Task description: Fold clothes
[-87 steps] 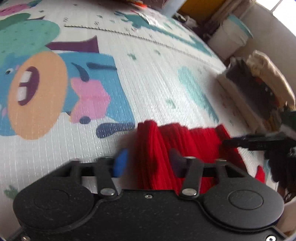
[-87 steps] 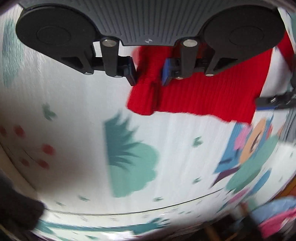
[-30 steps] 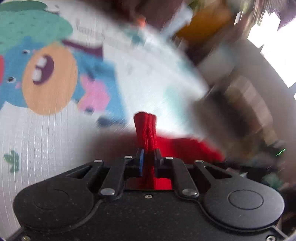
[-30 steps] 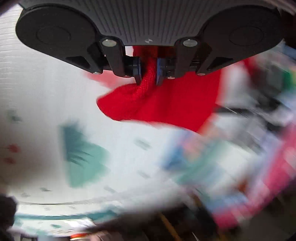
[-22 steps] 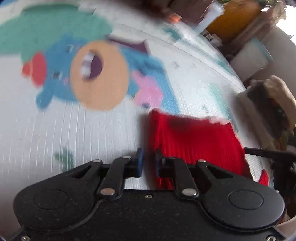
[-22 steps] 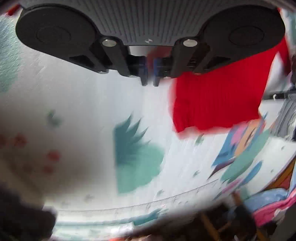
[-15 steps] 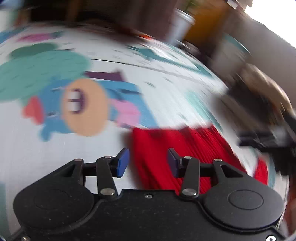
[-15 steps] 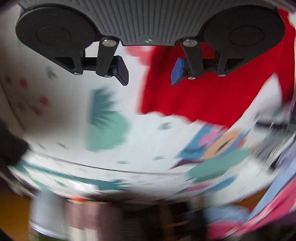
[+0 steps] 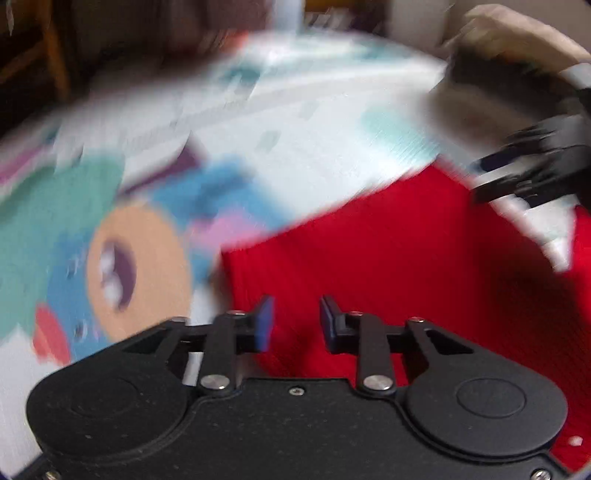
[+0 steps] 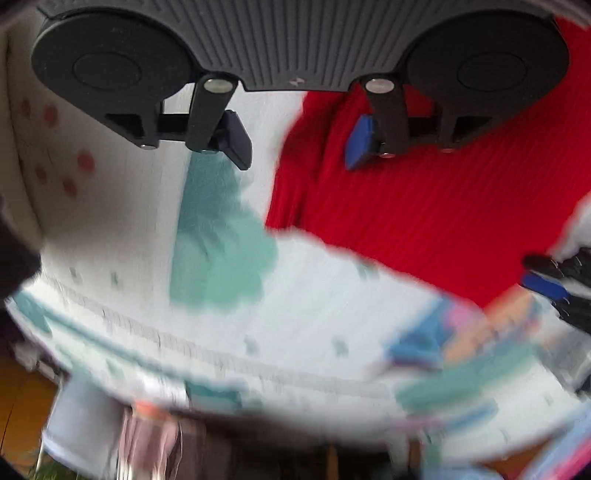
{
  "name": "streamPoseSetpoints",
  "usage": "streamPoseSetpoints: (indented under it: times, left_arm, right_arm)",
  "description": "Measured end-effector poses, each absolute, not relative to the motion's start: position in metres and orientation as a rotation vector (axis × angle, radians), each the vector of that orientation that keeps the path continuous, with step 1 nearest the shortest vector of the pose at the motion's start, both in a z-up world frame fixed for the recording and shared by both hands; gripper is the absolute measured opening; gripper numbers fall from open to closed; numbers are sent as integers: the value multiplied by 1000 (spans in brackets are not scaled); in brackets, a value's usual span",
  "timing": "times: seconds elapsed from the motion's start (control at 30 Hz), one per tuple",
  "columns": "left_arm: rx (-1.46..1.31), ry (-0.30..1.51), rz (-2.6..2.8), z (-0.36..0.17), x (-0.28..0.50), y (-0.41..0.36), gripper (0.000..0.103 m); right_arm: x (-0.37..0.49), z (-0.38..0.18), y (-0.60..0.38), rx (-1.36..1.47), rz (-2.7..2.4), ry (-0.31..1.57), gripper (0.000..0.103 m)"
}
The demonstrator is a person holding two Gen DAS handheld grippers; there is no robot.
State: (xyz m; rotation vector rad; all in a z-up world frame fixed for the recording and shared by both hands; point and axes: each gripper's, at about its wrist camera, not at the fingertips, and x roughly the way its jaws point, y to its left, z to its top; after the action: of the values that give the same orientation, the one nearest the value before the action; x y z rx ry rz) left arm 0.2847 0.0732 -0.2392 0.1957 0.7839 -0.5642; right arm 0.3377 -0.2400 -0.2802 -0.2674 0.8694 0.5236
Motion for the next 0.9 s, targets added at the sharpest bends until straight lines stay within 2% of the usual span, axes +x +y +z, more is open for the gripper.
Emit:
streamPoseSetpoints:
  times: [0.1, 0.2, 0.37, 0.47, 0.53, 0.63, 0.73, 0.9]
  left_arm:
    - [315, 875, -498, -262, 273, 61, 31]
    - [278, 800, -532, -248, 244, 72, 31]
    - [108, 747, -646, -223, 158, 94, 31]
    - [81, 793, -694, -234, 111, 87, 31]
    - [209, 862, -717, -259, 74, 70, 31]
    - [365, 730, -696, -263, 26, 58, 32]
    - [376, 661, -679, -246, 9, 48, 32]
    - [316, 701, -701, -262, 9, 42, 41]
  right_arm:
    - [328, -293, -226, -388, 509, 898, 56]
    - [301, -279, -229, -328, 539, 858, 56]
    - [184, -258, -215, -347, 800, 784, 55]
    - [124, -267, -200, -368, 899, 808, 53]
    - [99, -282, -197, -415, 897, 872, 52]
    - [76, -285, -209, -394, 879, 846, 53]
    - [69, -271, -208, -440, 867, 802, 44]
    - [75, -287, -207, -394, 824, 857, 46]
